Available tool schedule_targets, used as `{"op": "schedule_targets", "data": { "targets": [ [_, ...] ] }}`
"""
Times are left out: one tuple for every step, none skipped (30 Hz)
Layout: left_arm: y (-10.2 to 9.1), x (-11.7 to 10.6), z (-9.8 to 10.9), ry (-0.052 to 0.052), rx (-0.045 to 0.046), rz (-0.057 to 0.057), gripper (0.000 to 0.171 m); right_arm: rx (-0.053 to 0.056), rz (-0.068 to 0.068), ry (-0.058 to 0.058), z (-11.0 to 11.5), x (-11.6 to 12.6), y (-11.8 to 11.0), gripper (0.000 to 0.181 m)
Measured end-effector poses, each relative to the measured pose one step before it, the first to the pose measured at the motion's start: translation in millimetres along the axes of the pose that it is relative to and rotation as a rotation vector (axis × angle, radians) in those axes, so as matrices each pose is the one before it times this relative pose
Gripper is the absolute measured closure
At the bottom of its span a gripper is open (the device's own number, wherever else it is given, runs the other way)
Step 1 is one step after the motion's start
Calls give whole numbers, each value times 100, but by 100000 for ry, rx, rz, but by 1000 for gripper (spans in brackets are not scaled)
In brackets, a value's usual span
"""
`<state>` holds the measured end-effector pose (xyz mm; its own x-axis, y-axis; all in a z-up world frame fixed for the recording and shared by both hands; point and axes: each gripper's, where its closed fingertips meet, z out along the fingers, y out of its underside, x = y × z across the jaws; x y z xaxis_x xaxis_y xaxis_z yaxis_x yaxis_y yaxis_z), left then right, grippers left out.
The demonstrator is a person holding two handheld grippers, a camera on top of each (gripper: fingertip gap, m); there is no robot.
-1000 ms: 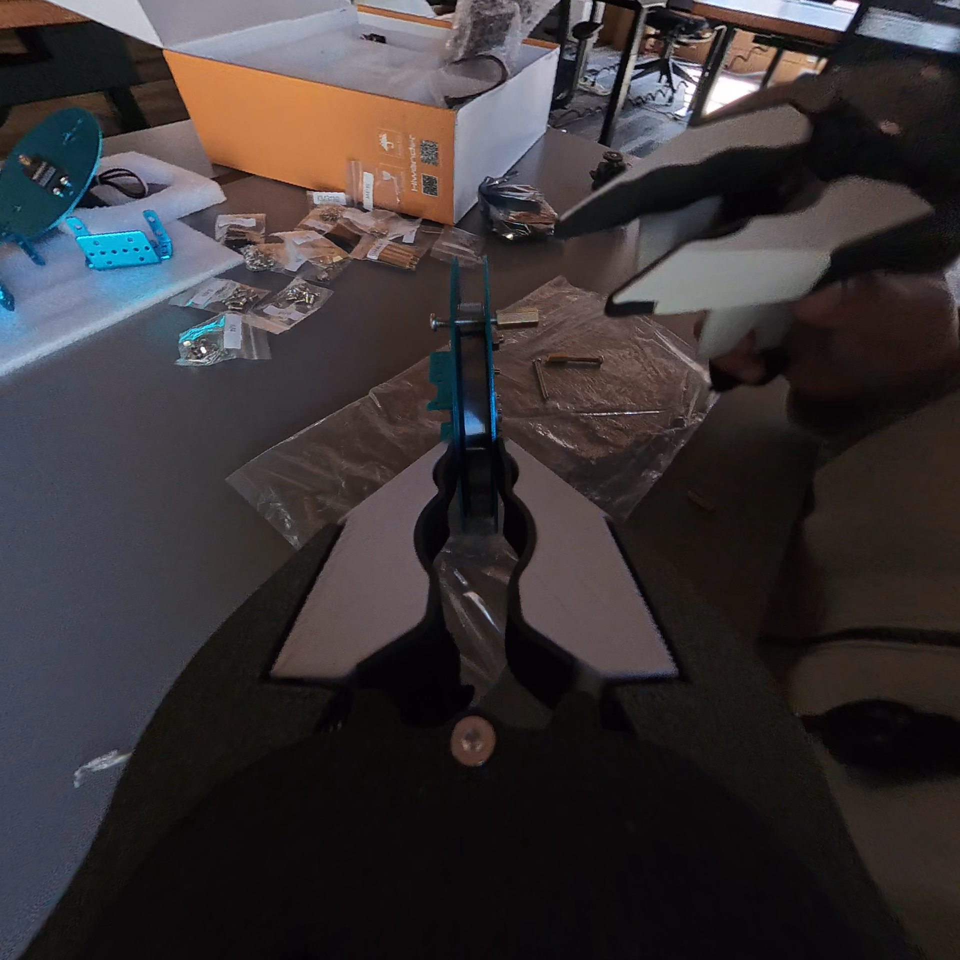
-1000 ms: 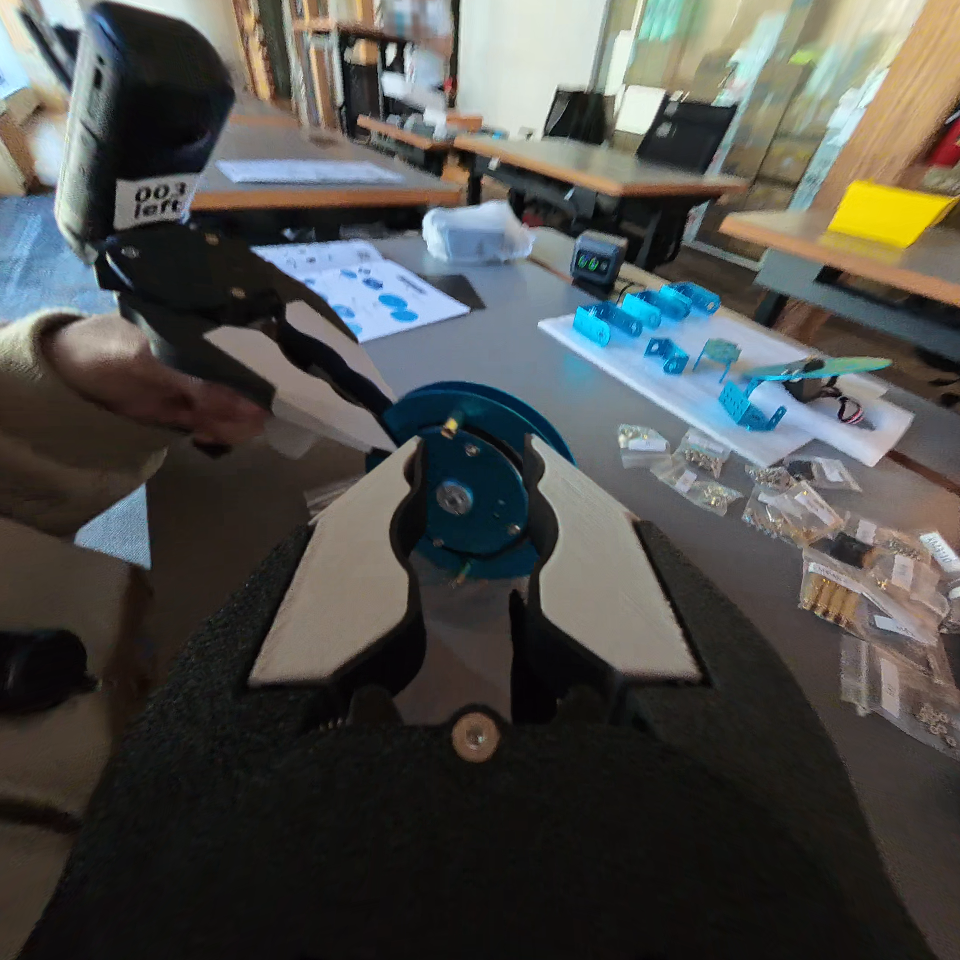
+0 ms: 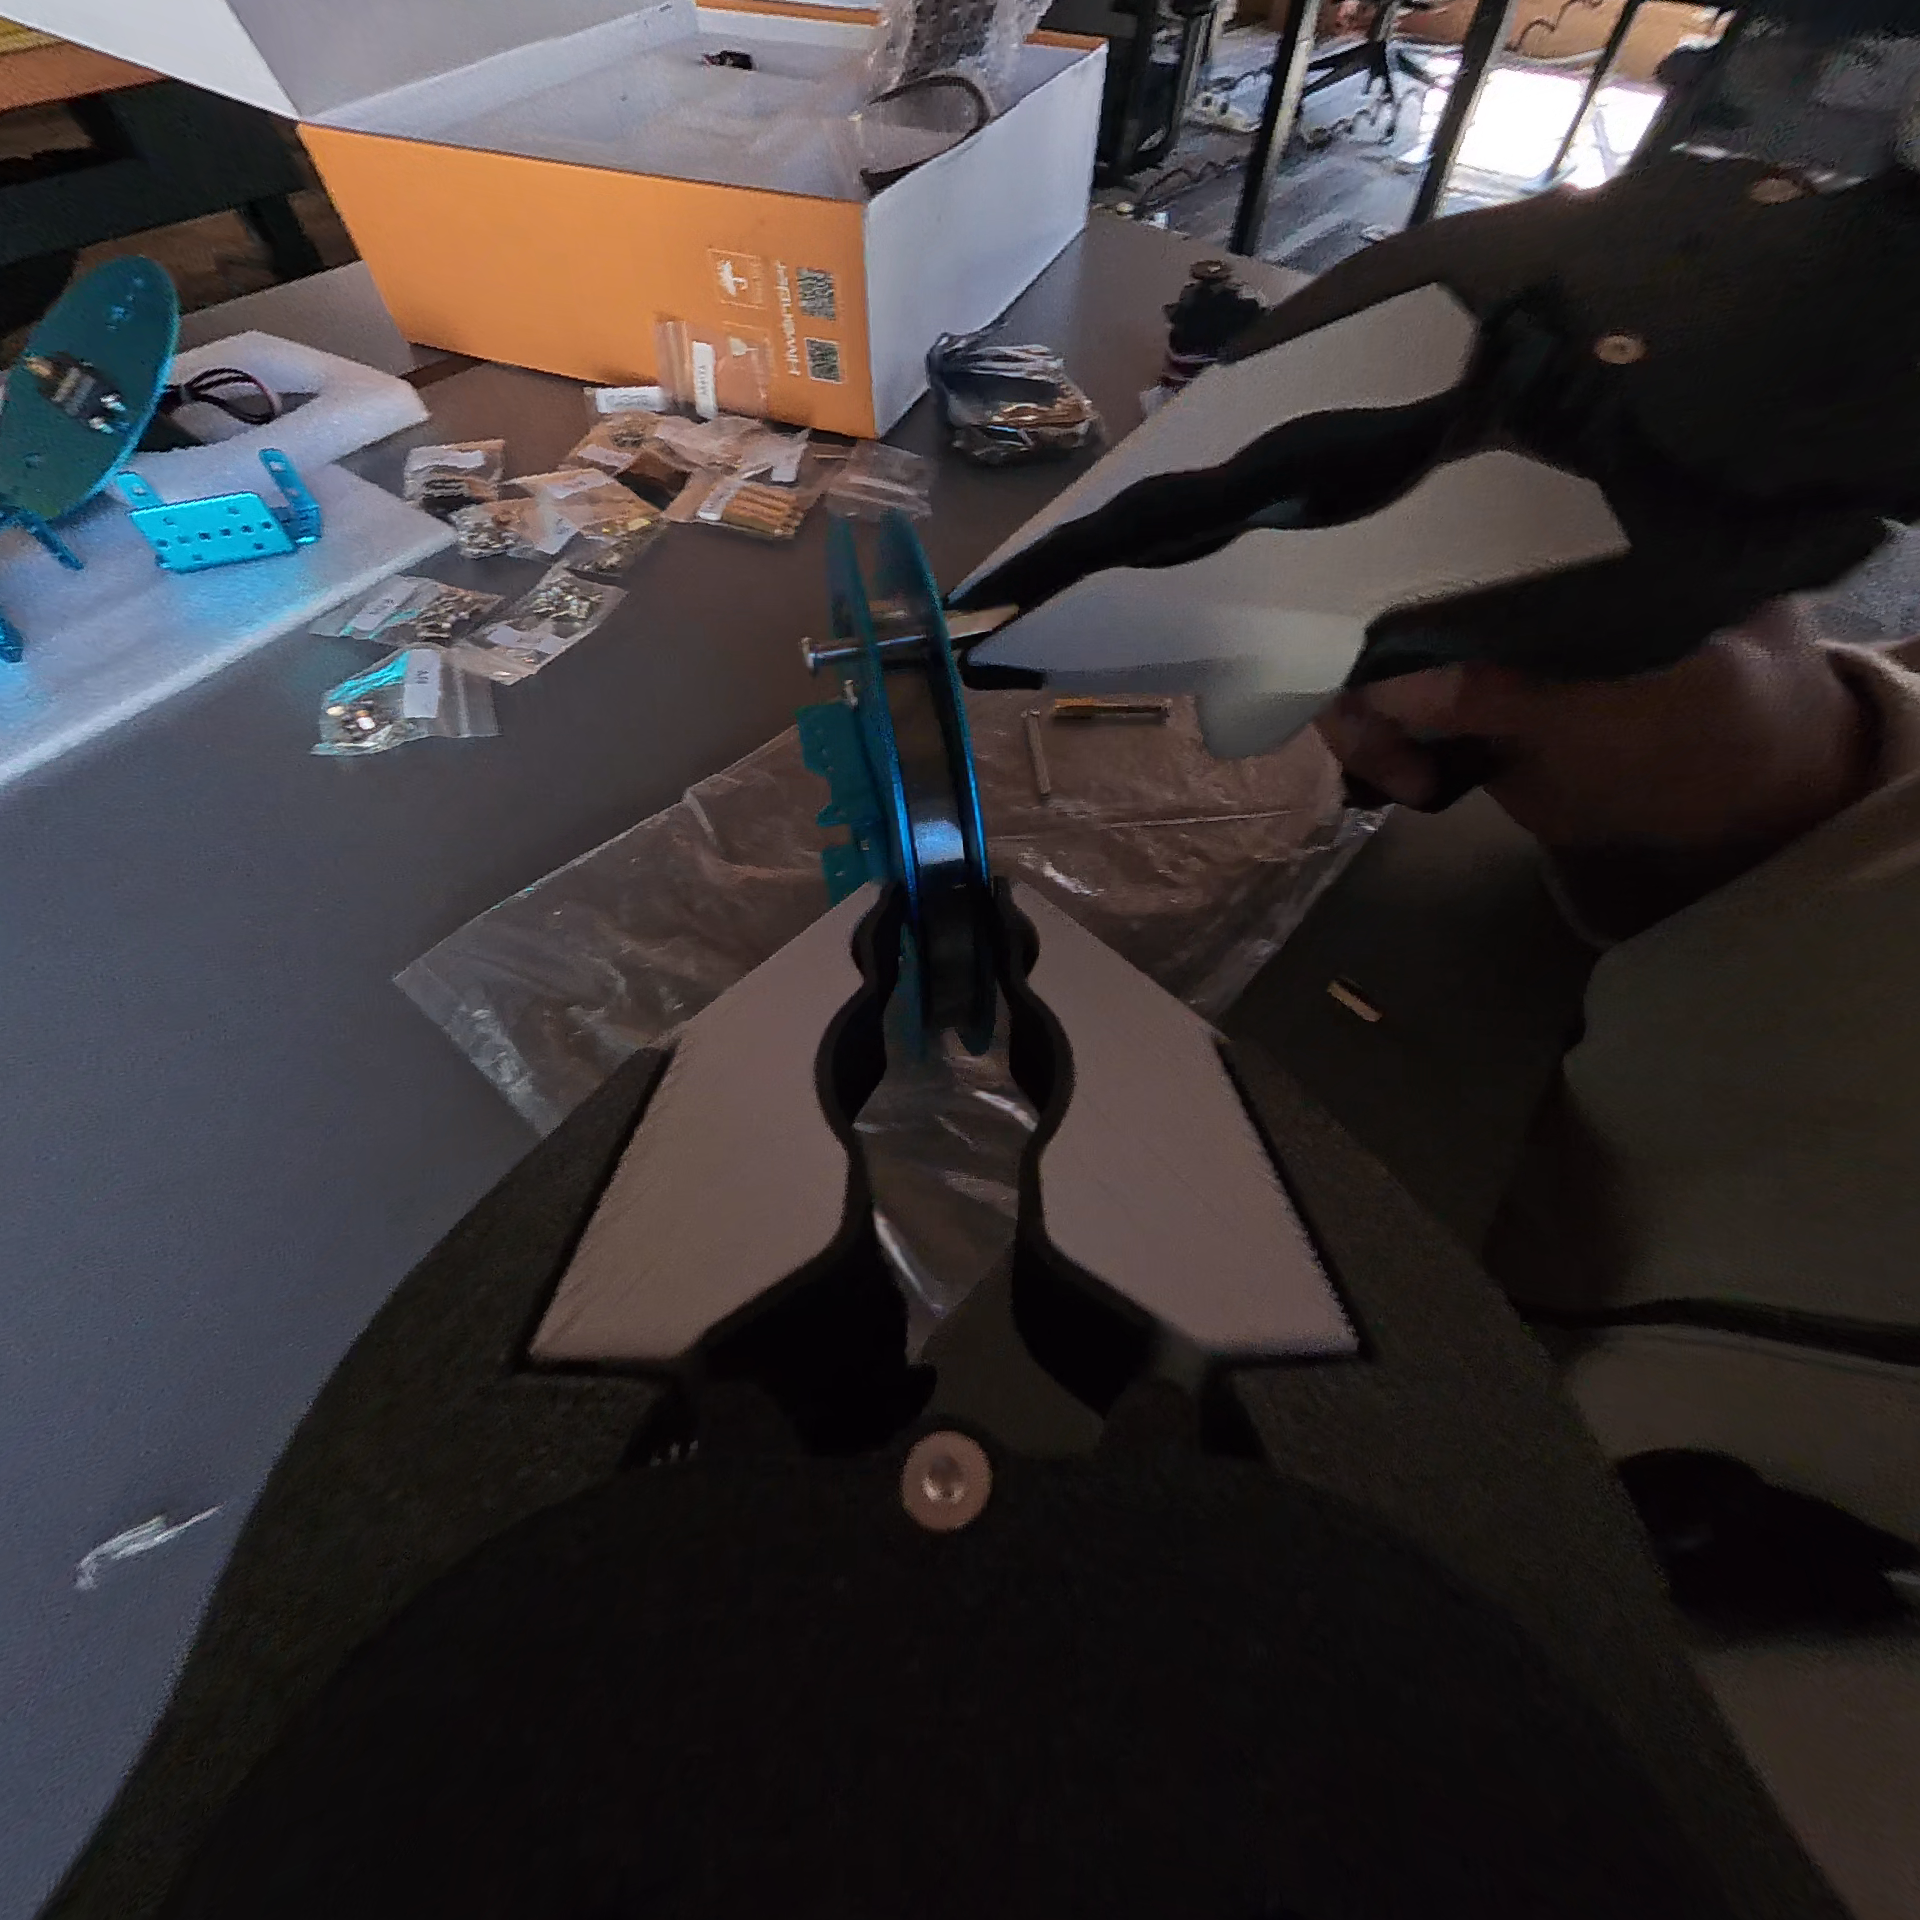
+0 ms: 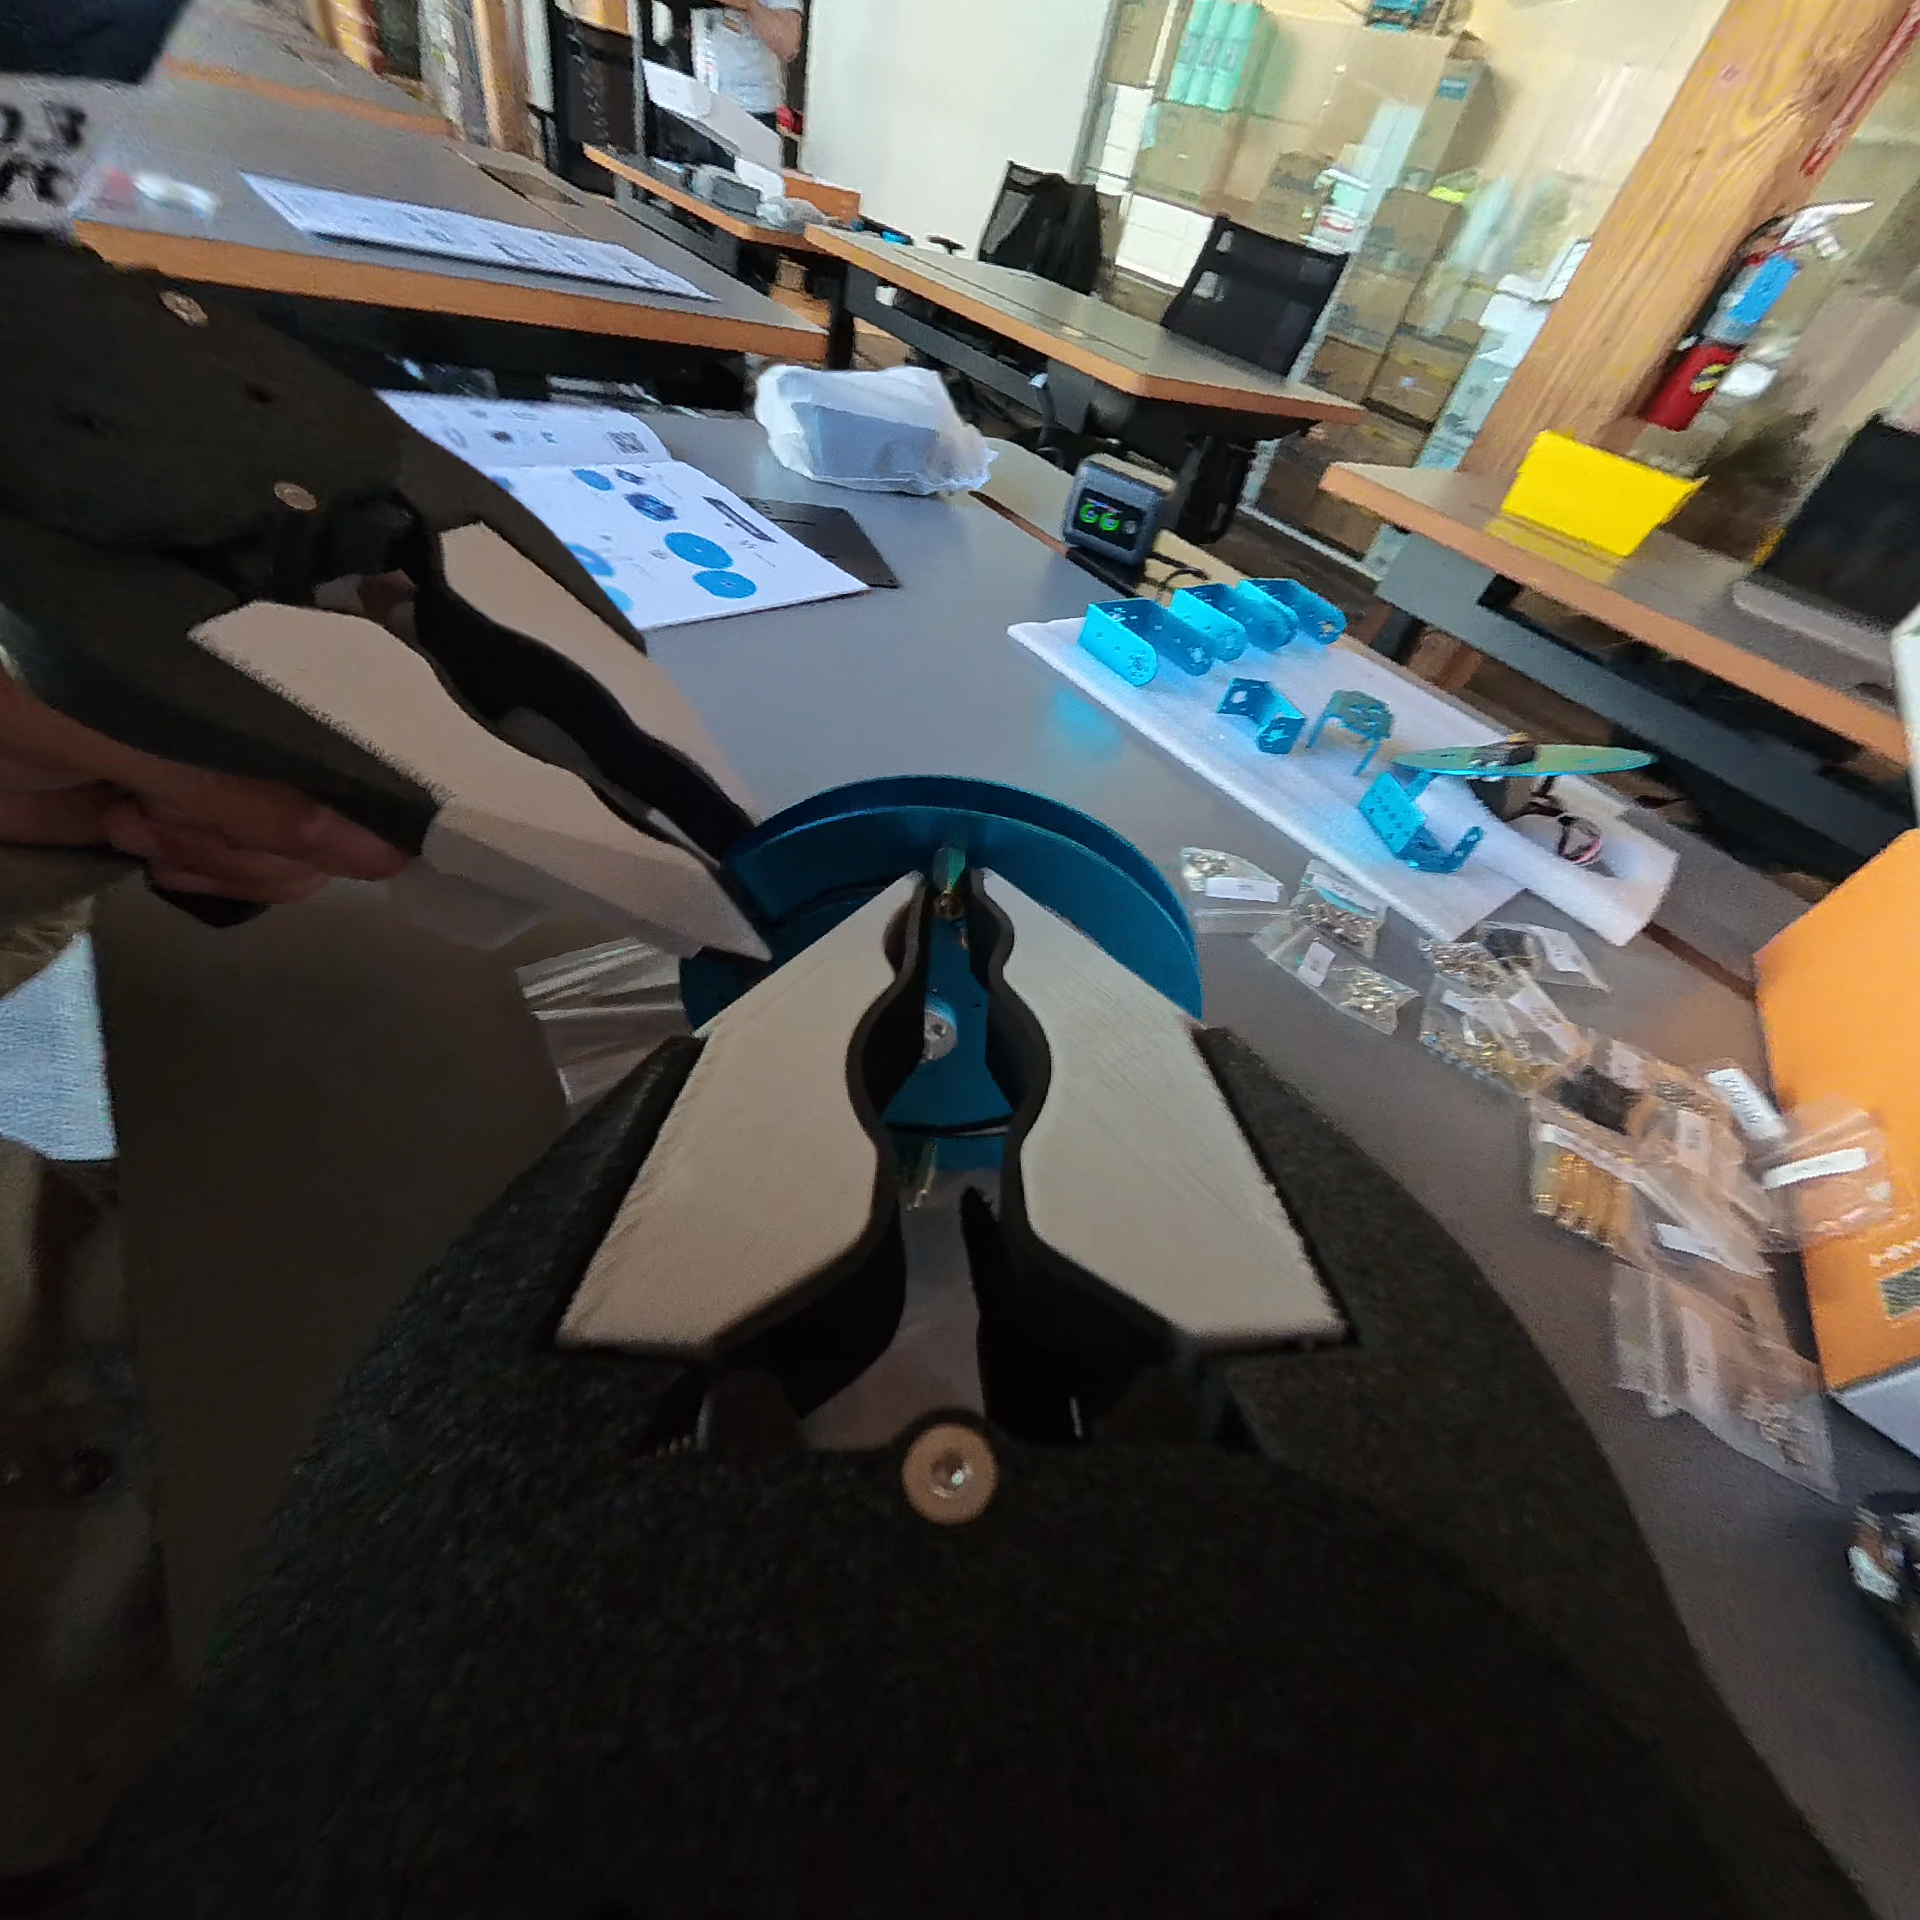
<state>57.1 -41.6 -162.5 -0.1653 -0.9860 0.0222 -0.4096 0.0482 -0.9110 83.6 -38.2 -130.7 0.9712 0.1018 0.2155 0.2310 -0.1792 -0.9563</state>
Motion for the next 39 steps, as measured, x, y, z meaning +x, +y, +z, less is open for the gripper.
{"op": "schedule_targets", "data": {
  "targets": [
    [-34, 526, -36, 3629, 700, -613, 154, 1063, 3444, -3633, -104, -10, 28, 177],
    [-108, 575, -98, 4854, 1112, -795, 151, 1261, 3140, -3956, -140, -57, 25, 178],
    [-272, 494, -200, 5571, 1907, -1580, 146, 1424, 2670, -3864, -148, -83, 29, 178],
    [-423, 255, -320, 5440, 2392, -2260, 141, 1141, 2231, -4147, -165, -160, 37, 178],
    [-580, 28, -428, 4848, 2706, -2294, 140, 919, 2117, -3403, -131, -98, 39, 177],
    [-697, -77, -504, 4521, 3232, -2006, 141, 924, 2573, -2692, -103, -1, 29, 177],
    [-720, -185, -447, 3945, 3139, -2017, 141, 428, 2321, -2991, -114, -52, 25, 177],
    [-628, -305, -297, 3052, 2363, -2218, 141, 309, 1784, -2285, -114, 15, 19, 177],
    [-460, -357, -109, 2440, 1499, -2719, 142, 577, 1428, -1582, -95, 65, 6, 177],
    [-339, -493, 86, 1229, 1113, -4324, 143, 298, 1438, -2255, -83, -59, 24, 177],
    [-151, -572, 233, 836, 700, -6501, 149, 182, 1067, -2943, -32, -200, 30, 177],
    [-25, -466, 341, 1759, 612, -8478, 151, 107, 1071, -3184, 11, -264, 41, 177],
    [-52, -259, 363, 3084, 1263, -8950, 150, -50, 917, -2335, 34, -183, 31, 177],
    [-51, -90, 307, 3907, 1906, -8381, 151, 205, 265, -635, 55, 3, -5, 177],
    [45, -47, 238, 3570, 1271, -7148, 151, 152, 173, 140, 46, 92, -35, 177],
    [87, -79, 154, 2550, 1214, -5764, 151, -41, 97, 219, 35, 98, -18, 178],
    [13, -204, 32, 676, 1937, -4825, 151, -71, -29, 219, 9, 82, -28, 177],
    [-88, -297, -68, -587, 2960, -4055, 151, -56, -109, 297, 8, 66, -6, 177],
    [-177, -243, -136, -698, 3998, -4305, 151, -111, -416, 304, -7, 37, -11, 177],
    [-193, -130, -149, -81, 4714, -5097, 151, -144, -710, 316, 0, -2, 8, 177],
    [-167, 28, -113, 913, 4776, -5488, 151, -294, -698, 232, 7, -28, 28, 177],
    [41, 38, -35, 826, 3524, -4757, 152, -486, -730, 349, 34, -34, 30, 177],
    [280, -28, 69, 93, 1633, -3280, 152, -421, -1105, 502, 36, -32, 13, 177],
    [395, 65, 139, 414, 392, -1346, 152, -310, -1318, 451, 66, -46, 3, 177],
    [423, 116, 140, 288, -391, 96, 153, -363, -934, 308, 84, -49, 2, 176],
    [176, 23, 12, -280, 340, 710, 153, -426, -724, 45, 72, -60, 9, 176],
    [-7, -122, -101, -1078, 407, 973, 153, -227, -543, -165, -10, -36, -8, 177],
    [48, -9, -54, -107, -514, 1063, 154, -120, -127, -299, -19, -37, 8, 177],
    [38, 99, -16, 851, -496, 197, 156, 50, -75, -667, -20, -100, 18, 177],
    [31, 164, 34, 1232, -445, -850, 157, -37, -370, -1002, -1, -180, 28, 176],
    [16, 79, 34, 675, -348, -594, 158, -134, -684, -839, 13, -181, 29, 176],
    [45, 89, 37, 699, -694, 378, 160, -154, -1065, -253, -12, -72, 14, 176],
    [111, 389, 48, 2596, -957, 295, 168, -348, -1252, -240, -15, -62, 18, 177],
    [73, -17, 53, -59, -835, -604, 168, -564, -1198, -73, -33, -6, 7, 177],
    [101, 8, 22, 239, -1369, 263, 168, -438, -999, 60, -71, 43, -14, 177],
    [76, 16, -6, 446, -1557, 407, 169, -496, 38, -530, -42, -18, 10, 177],
    [58, 26, -17, 517, -1488, 60, 169, -305, 259, -582, -15, -36, 12, 177],
    [80, 22, -15, 560, -1572, -71, 169, 15, -847, -145, -9, -24, 9, 177],
    [180, 63, -44, 722, -2614, 38, 168, 62, -2542, -214, -27, -77, 31, 177]
  ]
}}
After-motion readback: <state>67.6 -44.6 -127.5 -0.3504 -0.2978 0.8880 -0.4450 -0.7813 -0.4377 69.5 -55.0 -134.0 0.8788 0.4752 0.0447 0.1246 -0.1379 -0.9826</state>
